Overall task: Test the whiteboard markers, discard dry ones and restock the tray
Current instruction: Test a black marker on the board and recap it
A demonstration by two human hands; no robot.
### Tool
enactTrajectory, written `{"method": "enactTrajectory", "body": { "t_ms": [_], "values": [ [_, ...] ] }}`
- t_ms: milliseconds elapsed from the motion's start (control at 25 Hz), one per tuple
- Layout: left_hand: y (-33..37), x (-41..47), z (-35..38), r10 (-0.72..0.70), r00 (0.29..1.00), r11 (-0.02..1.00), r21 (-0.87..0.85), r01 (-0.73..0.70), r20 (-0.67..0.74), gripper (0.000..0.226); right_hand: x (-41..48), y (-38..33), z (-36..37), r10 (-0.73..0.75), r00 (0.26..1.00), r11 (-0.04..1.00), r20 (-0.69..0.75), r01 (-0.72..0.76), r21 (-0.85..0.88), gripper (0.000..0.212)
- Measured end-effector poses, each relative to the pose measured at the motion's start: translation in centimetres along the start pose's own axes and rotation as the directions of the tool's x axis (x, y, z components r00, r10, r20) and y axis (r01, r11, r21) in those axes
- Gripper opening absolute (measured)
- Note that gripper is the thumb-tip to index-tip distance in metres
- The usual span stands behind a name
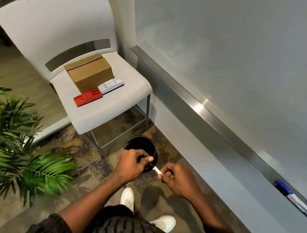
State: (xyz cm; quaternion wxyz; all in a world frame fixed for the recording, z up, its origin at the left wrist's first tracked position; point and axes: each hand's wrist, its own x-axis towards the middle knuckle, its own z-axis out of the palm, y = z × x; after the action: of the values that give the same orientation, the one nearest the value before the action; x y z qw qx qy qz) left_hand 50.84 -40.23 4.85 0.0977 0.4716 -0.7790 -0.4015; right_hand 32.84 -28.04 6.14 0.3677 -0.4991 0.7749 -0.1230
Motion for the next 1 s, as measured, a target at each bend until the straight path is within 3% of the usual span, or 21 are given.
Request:
{"method": "enactTrajectory", "body": {
  "t_ms": [200,440,560,720,880,1000],
  "values": [
    [-7.6,0.5,-2.2,-0.138,0.989,0.985,0.11,0.13,0.063,0.027,3.6,-0.9,4.5,0.117,0.988,0.993,0.097,-0.114,-0.037,0.02],
    [-15.3,0.6,-2.7,-0.275,0.951,0.925,0.31,0.221,0.143,0.034,6.7,0.9,10.0,0.367,0.927,0.928,0.084,-0.358,-0.102,0.027],
    [-16.7,0.8,-2.2,-0.25,0.948,0.887,0.44,0.142,0.199,0.029,9.0,0.8,10.7,0.327,0.939,0.933,0.102,-0.304,-0.193,0.027],
    [-18.5,3.0,-0.7,-0.206,0.951,0.853,0.518,0.059,0.232,0.053,15.0,1.5,11.9,0.251,0.964,0.948,0.083,-0.227,-0.223,0.03],
    [-21.0,5.3,2.0,-0.204,0.953,0.818,0.574,0.039,0.225,0.087,22.8,2.9,14.3,0.158,0.982,0.962,0.099,-0.131,-0.241,0.03],
    [-23.6,7.2,4.3,-0.207,0.955,0.814,0.579,0.049,0.21,0.101,28.2,3.6,16.4,0.082,0.993,0.959,0.08,-0.057,-0.278,0.037]
  ]
}}
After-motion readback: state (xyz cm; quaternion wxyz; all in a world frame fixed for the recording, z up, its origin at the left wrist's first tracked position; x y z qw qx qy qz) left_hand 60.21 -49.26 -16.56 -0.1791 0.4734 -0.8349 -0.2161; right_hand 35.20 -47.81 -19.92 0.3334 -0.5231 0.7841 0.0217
